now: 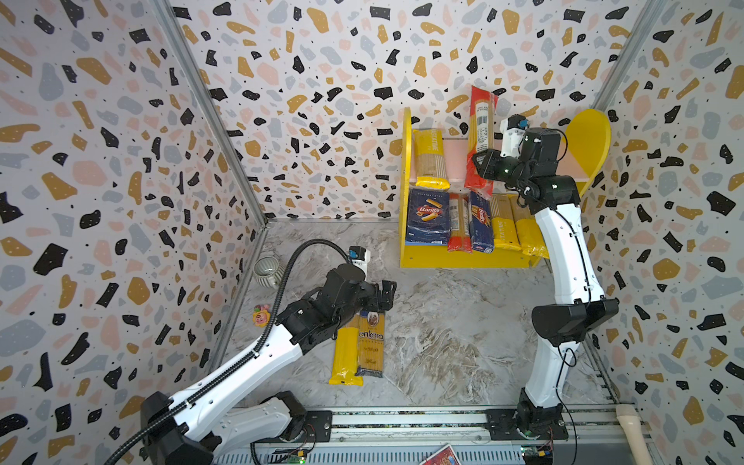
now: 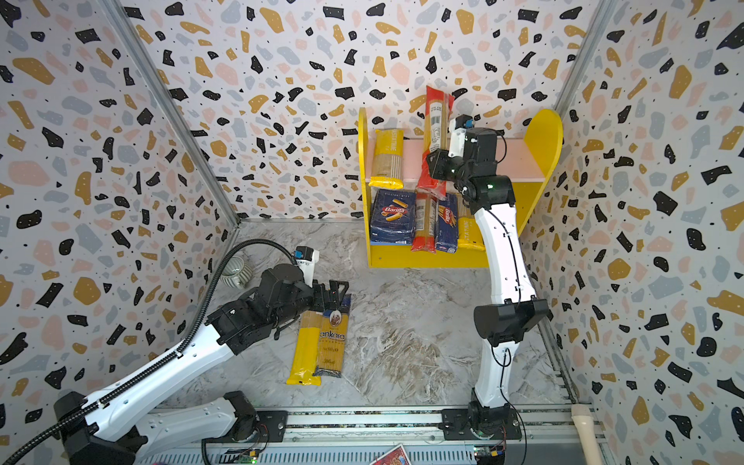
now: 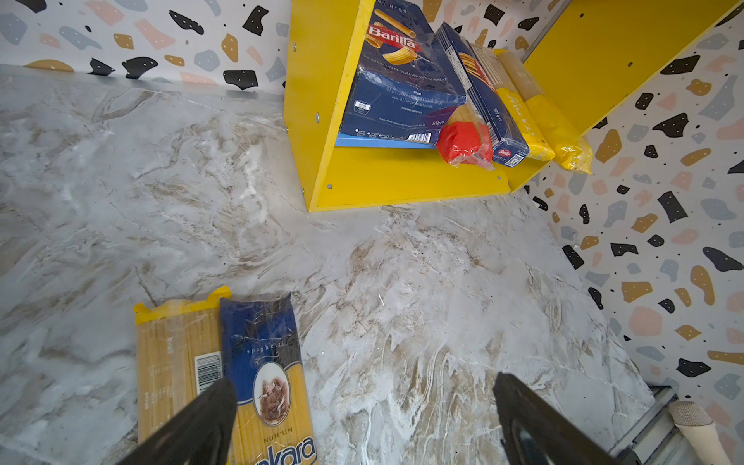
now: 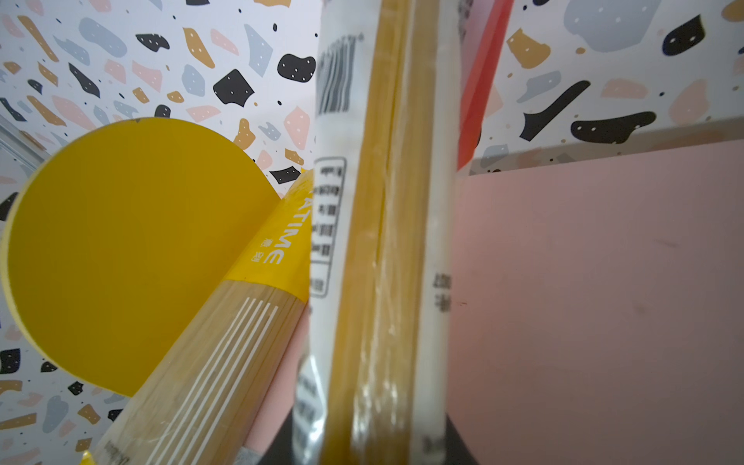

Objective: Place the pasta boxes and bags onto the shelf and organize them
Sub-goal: 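Lay the red-topped bag on the shelf's top level beside the Pastatime bag, then open the right gripper and move it back down to the table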

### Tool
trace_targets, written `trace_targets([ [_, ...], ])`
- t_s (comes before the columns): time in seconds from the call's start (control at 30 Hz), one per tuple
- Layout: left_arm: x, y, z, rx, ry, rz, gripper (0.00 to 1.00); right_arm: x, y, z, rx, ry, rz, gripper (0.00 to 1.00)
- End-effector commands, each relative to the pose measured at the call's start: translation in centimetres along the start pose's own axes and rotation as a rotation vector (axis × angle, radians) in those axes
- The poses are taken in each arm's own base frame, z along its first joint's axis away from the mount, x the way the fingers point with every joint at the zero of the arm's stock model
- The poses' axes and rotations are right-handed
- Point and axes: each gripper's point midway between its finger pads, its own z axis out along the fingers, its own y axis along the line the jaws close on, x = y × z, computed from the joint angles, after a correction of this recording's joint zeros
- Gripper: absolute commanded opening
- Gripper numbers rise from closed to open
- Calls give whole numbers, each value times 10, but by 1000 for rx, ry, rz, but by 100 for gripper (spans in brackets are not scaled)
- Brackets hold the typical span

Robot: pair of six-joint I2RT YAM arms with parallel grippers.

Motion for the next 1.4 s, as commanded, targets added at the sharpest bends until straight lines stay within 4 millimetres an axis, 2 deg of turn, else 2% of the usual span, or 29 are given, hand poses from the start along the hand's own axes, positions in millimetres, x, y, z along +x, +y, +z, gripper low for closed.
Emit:
trace_targets([
  [0.0, -9, -4, -1, 11, -33, 9, 100, -47, 18, -18, -48, -169, -69, 48],
  [0.07, -8, -4, -2, 10, -32, 7, 99, -45, 19, -16, -58, -162, -66, 61],
  [0.17, -7, 0, -5, 0, -36, 1, 100, -46, 20, -18, -61, -162, -68, 69],
  [0.33, -7, 3, -11, -8, -49, -10, 100, -50, 24, -34, -60, -177, -77, 71],
  [0.47, -8, 6, -20, -9, -64, -20, 100, -50, 29, -57, -54, -178, -83, 71],
  [0.57, -8, 9, -29, -8, -79, -33, 100, -43, 40, -80, -60, -186, -86, 71],
  [0.7, -5, 16, -45, -15, -102, -58, 99, -18, 68, -117, -47, -190, -130, 72],
  [0.8, 1, 26, -56, -35, -110, -75, 99, 22, 99, -138, -84, -152, -166, 73],
  [0.9, 10, 37, -66, -59, -112, -94, 100, 77, 125, -154, -112, -72, -185, 75],
  [0.97, 15, 42, -72, -63, -115, -110, 100, 116, 137, -165, -138, -16, -179, 80],
  [1.1, 20, 49, -87, -59, -136, -148, 100, 201, 147, -181, -179, 128, -141, 86],
  [1.23, 19, 55, -106, -65, -163, -174, 100, 288, 151, -184, -206, 295, -107, 92],
  [1.3, 19, 59, -115, -71, -170, -180, 100, 330, 160, -185, -228, 368, -98, 94],
  [1.37, 21, 62, -122, -81, -166, -185, 99, 364, 173, -187, -257, 425, -95, 95],
])
